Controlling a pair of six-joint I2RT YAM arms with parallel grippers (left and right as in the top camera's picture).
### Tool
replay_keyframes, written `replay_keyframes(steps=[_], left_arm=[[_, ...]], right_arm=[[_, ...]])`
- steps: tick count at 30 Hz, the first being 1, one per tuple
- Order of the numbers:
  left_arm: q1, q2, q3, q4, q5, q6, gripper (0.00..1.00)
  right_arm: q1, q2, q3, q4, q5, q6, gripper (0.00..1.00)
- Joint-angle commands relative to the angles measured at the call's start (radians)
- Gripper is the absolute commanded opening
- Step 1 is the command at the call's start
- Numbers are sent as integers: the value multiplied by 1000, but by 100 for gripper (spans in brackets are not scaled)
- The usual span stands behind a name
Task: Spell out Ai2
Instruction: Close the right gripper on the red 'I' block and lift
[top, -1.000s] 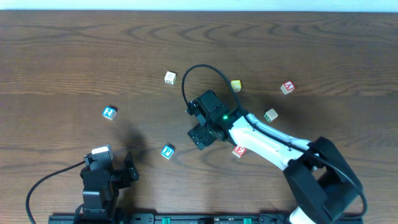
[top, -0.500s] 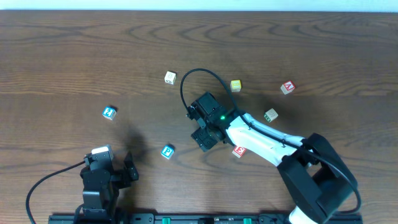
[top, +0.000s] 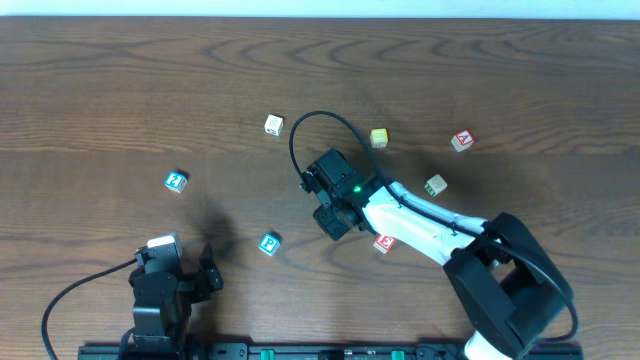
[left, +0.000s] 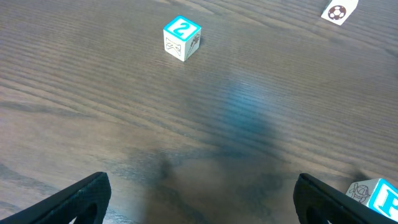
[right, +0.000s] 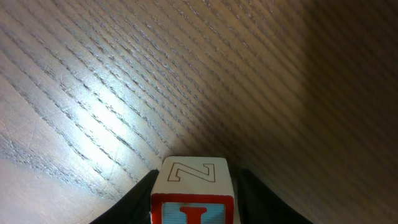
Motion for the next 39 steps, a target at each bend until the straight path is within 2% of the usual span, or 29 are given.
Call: replay_keyframes(steps=[1, 4, 8, 11, 17, 23, 26, 32, 39], left_arm=[[7, -5, -16, -9, 8, 4, 95], [7, -5, -16, -9, 8, 4, 95], [7, -5, -16, -9, 8, 4, 95], [7, -5, -16, -9, 8, 4, 95], [7, -5, -16, -9, 8, 4, 95], [7, -5, -16, -9, 8, 4, 95], [7, -5, -16, -9, 8, 4, 95], [7, -5, -16, -9, 8, 4, 95], [7, -5, -16, -9, 8, 4, 95]], right_arm=[[4, 6, 18, 1, 7, -6, 38], [4, 6, 25, 3, 8, -5, 37], [3, 6, 74, -9, 63, 69, 33], [3, 6, 164, -67, 158, 159, 22], [-4, 24, 366, -117, 238, 257, 16], [-35, 185, 580, -255, 254, 389, 10], [-35, 293, 694, -369, 254, 423, 2], [-46, 373, 760, -451, 251, 536, 1], [-78, 373, 758, -433, 212, 560, 1]])
